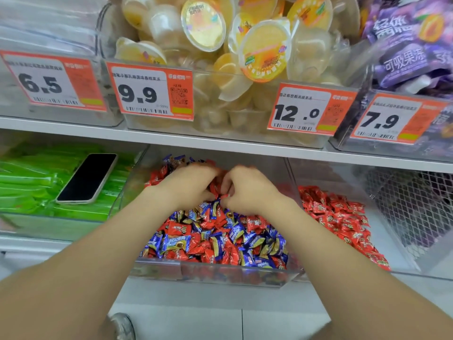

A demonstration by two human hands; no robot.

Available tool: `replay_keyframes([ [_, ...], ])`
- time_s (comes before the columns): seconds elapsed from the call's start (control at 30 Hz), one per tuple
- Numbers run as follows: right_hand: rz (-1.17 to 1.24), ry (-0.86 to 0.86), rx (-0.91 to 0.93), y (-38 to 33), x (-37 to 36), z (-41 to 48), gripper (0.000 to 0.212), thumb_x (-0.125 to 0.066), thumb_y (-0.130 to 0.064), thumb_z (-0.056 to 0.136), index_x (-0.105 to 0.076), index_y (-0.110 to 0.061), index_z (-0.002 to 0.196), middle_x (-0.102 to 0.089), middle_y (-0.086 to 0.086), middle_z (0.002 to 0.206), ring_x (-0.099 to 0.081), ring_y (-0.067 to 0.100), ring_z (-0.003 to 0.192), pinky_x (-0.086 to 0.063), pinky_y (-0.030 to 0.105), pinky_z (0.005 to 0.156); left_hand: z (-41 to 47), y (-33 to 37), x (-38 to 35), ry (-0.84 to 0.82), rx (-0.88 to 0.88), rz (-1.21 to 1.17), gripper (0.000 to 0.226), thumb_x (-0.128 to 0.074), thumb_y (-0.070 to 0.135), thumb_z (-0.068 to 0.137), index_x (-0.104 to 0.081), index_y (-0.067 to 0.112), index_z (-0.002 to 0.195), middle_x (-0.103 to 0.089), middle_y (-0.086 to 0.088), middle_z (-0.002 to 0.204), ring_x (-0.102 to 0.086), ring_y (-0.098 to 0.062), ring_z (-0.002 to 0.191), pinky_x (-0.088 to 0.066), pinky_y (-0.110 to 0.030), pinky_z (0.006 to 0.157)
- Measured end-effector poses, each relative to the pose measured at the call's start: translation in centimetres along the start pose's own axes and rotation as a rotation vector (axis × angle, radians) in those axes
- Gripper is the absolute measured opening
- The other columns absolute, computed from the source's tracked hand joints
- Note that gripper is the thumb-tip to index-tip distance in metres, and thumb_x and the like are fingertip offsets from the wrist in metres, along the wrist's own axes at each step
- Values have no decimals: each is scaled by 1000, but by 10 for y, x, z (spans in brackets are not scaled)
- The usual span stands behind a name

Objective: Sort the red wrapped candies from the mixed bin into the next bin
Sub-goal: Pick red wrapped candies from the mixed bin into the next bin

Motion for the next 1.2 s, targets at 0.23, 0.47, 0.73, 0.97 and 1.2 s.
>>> replay_keyframes([
  [0.23,139,54,-3,18,37,-37,32,-46,-5,93,-76,-14,92,-68,-1,73,-62,6,56,-52,23,52,-3,13,2,-10,1,53,26,-80,41,88,-58,30,98,-56,13,87,-55,-15,82,-43,-34,68],
  [0.47,-45,-177,149,34,39,-66,34,-69,-23,88,-74,-30,121,-68,-5,96,-62,5,84,-52,28,80,-30,34,21,10,-9,-298,6,-59,30,95,-56,30,101,-57,7,59,-46,-8,50,-38,-21,50],
  [0.73,-15,-28,172,36,43,-67,10,-62,-24,95,-58,-20,103,-66,0,77,-58,13,62,-47,40,60,-45,32,8,-179,79,-191,26,-45,26,100,-51,15,77,-62,-8,83,-58,-30,81,-52,-46,73],
  [0.97,-106,-116,169,21,38,-61,34,-51,-20,95,-66,-33,123,-53,-15,78,-56,9,69,-49,37,70,-45,32,4,-213,18,-83,27,-46,43,107,-58,24,93,-59,4,95,-53,-14,93,-48,-40,88],
  [1.2,-230,-296,129,21,18,-55,27,-73,-46,96,-74,-23,110,-65,-7,86,-66,25,95,-56,39,76,-43,32,-5,-313,41,-48,50,-44,22,106,-40,19,155,-57,-7,136,-53,-26,126,-46,-43,105],
])
Point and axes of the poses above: each hand's wrist, its own z-axis towards the middle knuckle, its own x-axis out of the back of the hand, y = z × x, the point moved 2 cm from there along z, towards the middle knuckle
